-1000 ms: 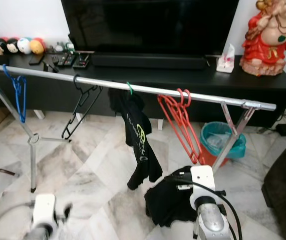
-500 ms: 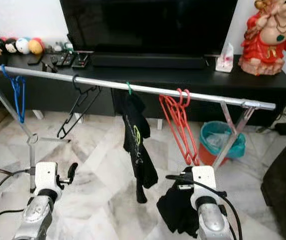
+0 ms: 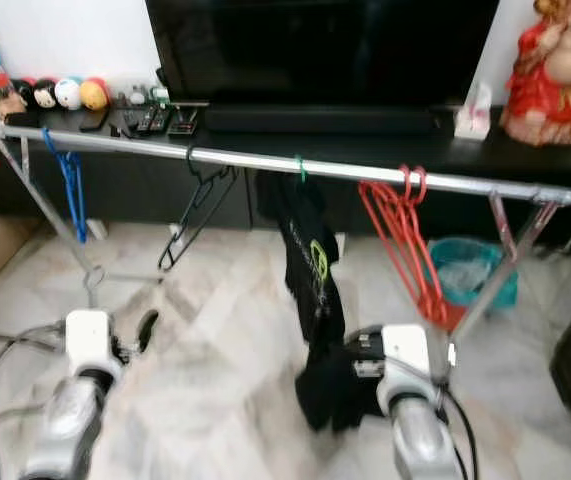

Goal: Hang hanger

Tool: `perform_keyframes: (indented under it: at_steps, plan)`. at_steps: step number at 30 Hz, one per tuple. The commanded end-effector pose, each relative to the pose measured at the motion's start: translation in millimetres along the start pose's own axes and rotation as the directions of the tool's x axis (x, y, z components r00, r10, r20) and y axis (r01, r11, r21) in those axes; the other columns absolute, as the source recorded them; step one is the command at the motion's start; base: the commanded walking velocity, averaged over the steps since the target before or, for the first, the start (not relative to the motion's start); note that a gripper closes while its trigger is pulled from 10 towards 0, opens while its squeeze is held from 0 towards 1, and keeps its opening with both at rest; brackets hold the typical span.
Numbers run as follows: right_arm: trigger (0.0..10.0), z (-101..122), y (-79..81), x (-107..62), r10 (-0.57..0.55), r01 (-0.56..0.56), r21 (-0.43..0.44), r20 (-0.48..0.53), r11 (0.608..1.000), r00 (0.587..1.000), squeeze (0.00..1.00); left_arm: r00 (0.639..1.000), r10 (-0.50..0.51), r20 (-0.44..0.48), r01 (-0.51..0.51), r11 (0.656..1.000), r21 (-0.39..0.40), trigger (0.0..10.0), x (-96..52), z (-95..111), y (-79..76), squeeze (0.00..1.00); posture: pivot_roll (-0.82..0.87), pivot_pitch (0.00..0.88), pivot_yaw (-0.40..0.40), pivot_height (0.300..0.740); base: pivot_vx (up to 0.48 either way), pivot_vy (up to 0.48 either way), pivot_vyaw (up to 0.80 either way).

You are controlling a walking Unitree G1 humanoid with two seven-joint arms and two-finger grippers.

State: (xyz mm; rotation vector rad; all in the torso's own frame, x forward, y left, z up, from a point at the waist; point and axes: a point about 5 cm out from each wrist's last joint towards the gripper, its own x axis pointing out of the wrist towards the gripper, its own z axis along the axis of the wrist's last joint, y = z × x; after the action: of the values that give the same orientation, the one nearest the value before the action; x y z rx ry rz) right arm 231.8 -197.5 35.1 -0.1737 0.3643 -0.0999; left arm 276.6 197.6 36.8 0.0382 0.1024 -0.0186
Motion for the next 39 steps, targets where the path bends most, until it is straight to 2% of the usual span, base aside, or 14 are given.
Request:
perform_keyframes:
  at_steps: [1, 5, 16, 19, 20, 24, 31, 39]
  plan:
    - [10.0, 8, -0.1, 2.1, -0.012, 0.011, 0.010, 0.040, 1.000, 0.999, 0.00, 1.000, -0.015, 0.008, 0.015, 1.000, -0.006, 10.0, 2.3, 6, 1.0, 0.00, -0.03, 0.000, 0.029, 0.740, 0.000, 0.000, 0.00]
    - [10.0, 8, -0.9, 2.9, -0.019, 0.018, 0.013, 0.038, 1.000, 0.999, 0.00, 0.998, -0.033, 0.045, 0.034, 0.999, -0.011, 10.0, 8.3, 18, -3.6, 0.00, -0.03, 0.000, 0.026, 0.740, 0.000, 0.000, 0.00]
    - [10.0, 4, -0.5, 4.2, -0.016, 0.016, 0.014, 0.025, 1.000, 1.000, 0.00, 0.991, -0.006, 0.134, 0.007, 1.000, -0.006, 10.0, 17.6, 45, -1.1, 0.00, -0.03, 0.000, 0.027, 0.740, 0.000, 0.000, 0.00]
    - [10.0, -4, -0.9, 4.8, -0.009, 0.009, 0.003, -0.011, 1.000, 1.000, 0.00, 0.989, -0.008, 0.146, 0.008, 1.000, -0.001, 10.0, 19.0, 49, -1.1, 0.00, -0.03, 0.000, 0.027, 0.740, 0.000, 0.000, 0.00]
    - [10.0, -12, -2.1, 5.2, -0.006, 0.005, -0.018, -0.058, 1.000, 0.998, 0.00, 0.988, -0.011, 0.154, 0.010, 1.000, 0.008, 10.0, 19.5, 51, -1.8, 0.00, -0.03, 0.000, 0.028, 0.740, 0.000, 0.000, 0.00]
    - [10.0, -26, -5.1, 5.7, -0.010, 0.005, -0.040, -0.126, 0.999, 0.992, 0.00, 0.985, -0.014, 0.172, 0.012, 1.000, 0.012, 10.0, 21.5, 57, -3.0, 0.00, -0.03, 0.000, 0.028, 0.740, 0.000, 0.000, 0.00]
    - [10.0, -28, -3.5, 6.1, 0.002, -0.006, -0.037, -0.122, 0.999, 0.993, 0.00, 0.978, -0.009, 0.206, 0.008, 1.000, 0.009, 10.0, 25.1, 68, -3.6, 0.00, -0.03, 0.000, 0.030, 0.740, 0.000, 0.000, 0.00]
    - [10.0, -27, -1.7, 8.2, 0.007, -0.010, -0.022, -0.113, 1.000, 0.994, 0.00, 0.979, -0.011, 0.204, 0.009, 1.000, 0.009, 10.0, 25.0, 68, -5.0, 0.00, -0.03, 0.000, 0.027, 0.740, 0.094, 0.000, 0.00]
